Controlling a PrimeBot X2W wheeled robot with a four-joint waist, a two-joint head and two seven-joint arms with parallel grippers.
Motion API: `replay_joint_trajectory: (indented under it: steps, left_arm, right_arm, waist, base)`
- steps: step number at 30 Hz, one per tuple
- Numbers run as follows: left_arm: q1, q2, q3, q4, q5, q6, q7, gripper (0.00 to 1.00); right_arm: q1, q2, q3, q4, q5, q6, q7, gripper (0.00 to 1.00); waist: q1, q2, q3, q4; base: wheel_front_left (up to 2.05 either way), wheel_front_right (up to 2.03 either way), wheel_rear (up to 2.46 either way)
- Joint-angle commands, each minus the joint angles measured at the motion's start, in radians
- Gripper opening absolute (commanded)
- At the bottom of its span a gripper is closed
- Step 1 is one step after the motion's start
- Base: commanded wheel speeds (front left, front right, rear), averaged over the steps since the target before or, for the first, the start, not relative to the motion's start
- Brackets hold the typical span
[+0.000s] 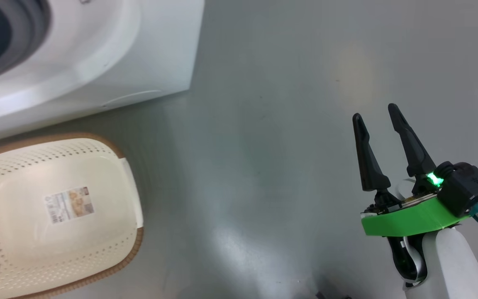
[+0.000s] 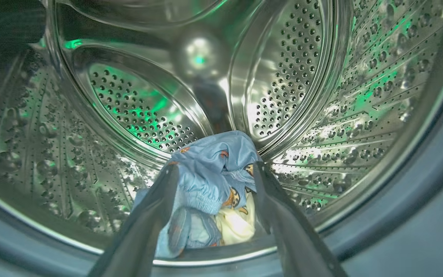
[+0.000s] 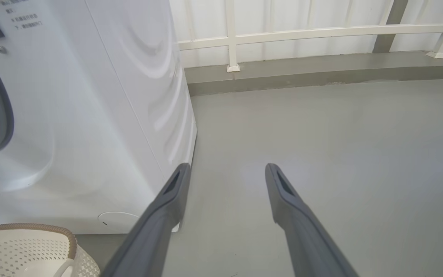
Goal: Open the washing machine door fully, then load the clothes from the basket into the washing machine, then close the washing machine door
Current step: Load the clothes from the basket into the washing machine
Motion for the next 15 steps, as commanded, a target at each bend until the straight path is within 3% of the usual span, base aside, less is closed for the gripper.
replay_joint_trajectory:
  steps: [1, 8, 15]
  left_arm:
    - [0.06, 0.047, 0.037, -0.073, 0.004, 0.025, -0.007, 1.0]
    - [0.353, -0.002, 0.009, -0.352, 0.02, 0.12, 0.0, 1.0]
    - [0.554, -0.05, -0.024, -0.466, 0.031, 0.185, 0.002, 1.0]
  right_arm:
    - [0.034, -0.002, 0.016, -0.026, -0.015, 0.002, -0.012, 1.0]
    - [0.055, -0.002, 0.006, -0.021, -0.057, 0.002, -0.012, 1.0]
    - [0.092, -0.019, -0.001, -0.004, -0.081, 0.002, -0.012, 1.0]
  waist:
    - [0.0, -0.0001, -0.036, 0.037]
    - [0.0, -0.0001, -0.105, 0.091]
    - [0.0, -0.0001, -0.199, 0.136]
  base:
    - [0.0, 0.0, 0.0]
    - [0.0, 0.0, 0.0]
    - [0.0, 0.0, 0.0]
